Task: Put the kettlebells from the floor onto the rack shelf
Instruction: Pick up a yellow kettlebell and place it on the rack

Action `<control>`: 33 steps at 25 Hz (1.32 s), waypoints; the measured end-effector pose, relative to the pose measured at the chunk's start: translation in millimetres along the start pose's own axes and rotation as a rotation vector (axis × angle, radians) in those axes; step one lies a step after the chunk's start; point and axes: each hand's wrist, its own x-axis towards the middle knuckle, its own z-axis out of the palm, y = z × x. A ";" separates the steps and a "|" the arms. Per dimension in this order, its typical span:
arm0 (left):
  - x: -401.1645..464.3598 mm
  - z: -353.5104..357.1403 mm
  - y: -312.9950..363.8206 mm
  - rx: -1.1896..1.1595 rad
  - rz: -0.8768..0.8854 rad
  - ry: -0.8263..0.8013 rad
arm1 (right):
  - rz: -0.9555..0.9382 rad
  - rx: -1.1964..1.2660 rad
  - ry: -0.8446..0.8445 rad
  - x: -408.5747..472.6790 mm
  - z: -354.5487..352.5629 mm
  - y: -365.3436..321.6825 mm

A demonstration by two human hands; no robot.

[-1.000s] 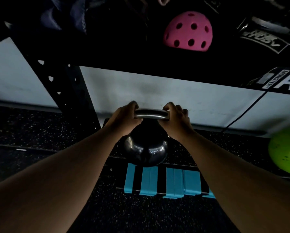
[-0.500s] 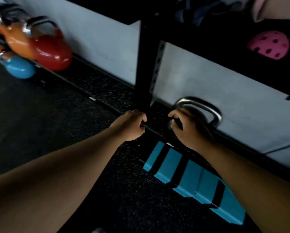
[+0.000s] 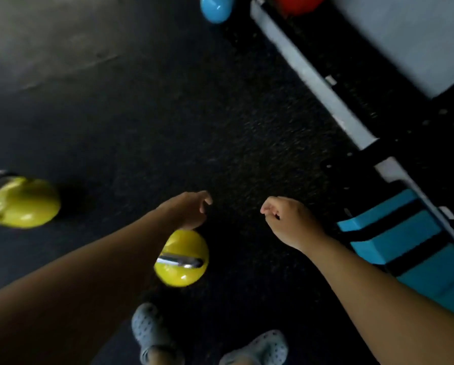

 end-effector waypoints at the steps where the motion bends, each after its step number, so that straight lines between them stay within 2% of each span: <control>1: -10.2 10.4 -34.0 -0.005 -0.027 0.007 | 0.002 -0.005 -0.039 3.8 26.1 -16.5; 6: -36.6 67.8 -167.2 0.107 -0.086 -0.037 | -0.025 -0.043 -0.225 12.6 151.3 -69.3; 11: -8.3 129.3 -215.6 0.245 0.042 -0.062 | 0.068 -0.203 -0.481 25.9 251.2 -59.5; 13: 12.6 154.2 -223.1 0.267 0.120 -0.048 | 0.077 -0.261 -0.457 33.0 281.3 -51.6; 16: 38.0 175.3 -228.8 0.146 0.133 -0.022 | 0.050 -0.233 -0.393 50.2 302.3 -39.5; 21: 43.3 172.5 -226.4 0.102 0.172 -0.044 | 0.029 -0.091 -0.472 60.6 297.2 -35.4; 27: 34.4 119.7 -182.7 0.058 0.214 -0.051 | 0.145 -0.015 -0.371 60.0 238.6 -51.0; 33: 44.3 28.1 -92.1 0.097 0.324 -0.059 | 0.284 0.073 -0.150 50.8 130.5 -58.1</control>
